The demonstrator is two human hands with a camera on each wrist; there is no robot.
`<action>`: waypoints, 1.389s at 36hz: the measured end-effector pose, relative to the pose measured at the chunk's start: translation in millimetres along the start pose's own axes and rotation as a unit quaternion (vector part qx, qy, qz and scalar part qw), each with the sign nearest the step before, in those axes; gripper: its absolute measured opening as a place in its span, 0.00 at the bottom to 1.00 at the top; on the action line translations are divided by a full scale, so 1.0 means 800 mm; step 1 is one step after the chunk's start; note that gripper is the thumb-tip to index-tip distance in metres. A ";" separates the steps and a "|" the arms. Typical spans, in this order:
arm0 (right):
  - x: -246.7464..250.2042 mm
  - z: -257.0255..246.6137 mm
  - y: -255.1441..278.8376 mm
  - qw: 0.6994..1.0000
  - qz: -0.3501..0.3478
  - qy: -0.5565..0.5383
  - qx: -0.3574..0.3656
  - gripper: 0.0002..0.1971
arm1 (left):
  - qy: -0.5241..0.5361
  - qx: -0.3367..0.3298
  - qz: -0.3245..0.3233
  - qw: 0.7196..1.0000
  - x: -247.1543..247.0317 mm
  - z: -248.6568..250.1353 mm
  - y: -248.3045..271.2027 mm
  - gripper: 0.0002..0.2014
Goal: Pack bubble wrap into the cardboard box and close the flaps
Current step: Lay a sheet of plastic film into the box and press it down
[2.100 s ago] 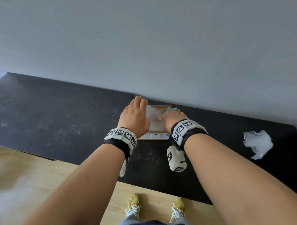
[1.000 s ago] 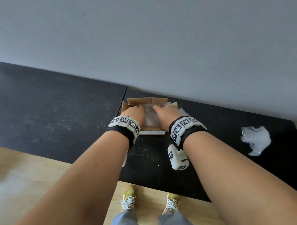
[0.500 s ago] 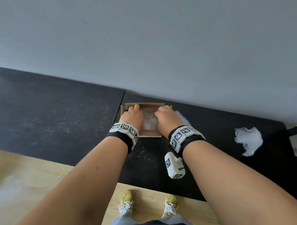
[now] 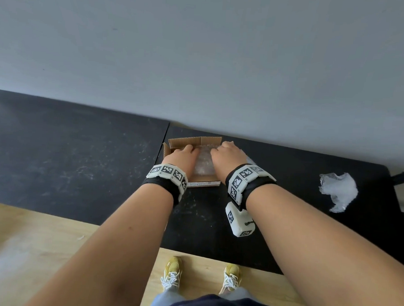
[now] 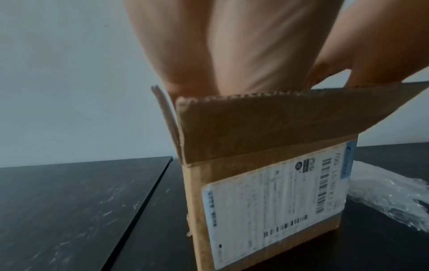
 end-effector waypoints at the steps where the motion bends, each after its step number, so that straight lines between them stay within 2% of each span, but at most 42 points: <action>1: -0.004 0.001 -0.001 1.000 -0.020 -0.010 -0.007 0.19 | -0.001 0.004 -0.003 1.000 -0.001 -0.001 -0.002 0.31; 11: -0.019 -0.006 -0.019 0.990 -0.127 0.056 -0.018 0.27 | 0.013 0.000 -0.009 1.000 -0.016 -0.011 -0.011 0.35; 25: -0.005 0.000 0.002 0.999 -0.013 -0.042 -0.025 0.17 | 0.012 -0.011 0.016 1.000 -0.015 -0.007 0.000 0.34; 30: 0.011 0.007 0.017 0.999 0.037 -0.001 -0.028 0.15 | -0.010 -0.009 0.043 0.999 -0.009 0.004 0.012 0.34; 33: 0.016 0.010 0.019 0.999 0.026 0.016 -0.027 0.15 | -0.050 -0.003 0.091 0.995 -0.001 0.011 0.025 0.30; 36: 0.018 0.005 0.018 0.999 -0.006 0.029 -0.014 0.16 | -0.067 0.026 0.135 0.988 0.010 0.010 0.037 0.20; 38: 0.017 0.001 0.015 0.999 -0.031 0.042 -0.012 0.16 | -0.057 0.055 0.132 0.988 0.012 0.004 0.039 0.15; 41: 0.016 -0.002 0.010 0.997 -0.050 0.063 -0.006 0.15 | -0.076 0.054 0.100 0.991 0.004 0.002 0.033 0.14; 47: 0.011 0.001 0.001 0.998 -0.026 0.047 -0.012 0.18 | -0.086 0.052 0.087 0.991 -0.001 -0.005 0.024 0.13; 50: 0.006 -0.001 -0.006 0.998 -0.026 0.051 -0.024 0.16 | -0.078 0.051 0.081 0.992 -0.001 -0.007 0.016 0.13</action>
Point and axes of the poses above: each hand's wrist, its own y-axis away from the middle knuckle, its own x-axis out of the back of the hand, z = x × y, the point moved 9 cm from there along -y, towards the middle knuckle, and after that the axes turned 10 degrees about -z, right-handed, at the moved point
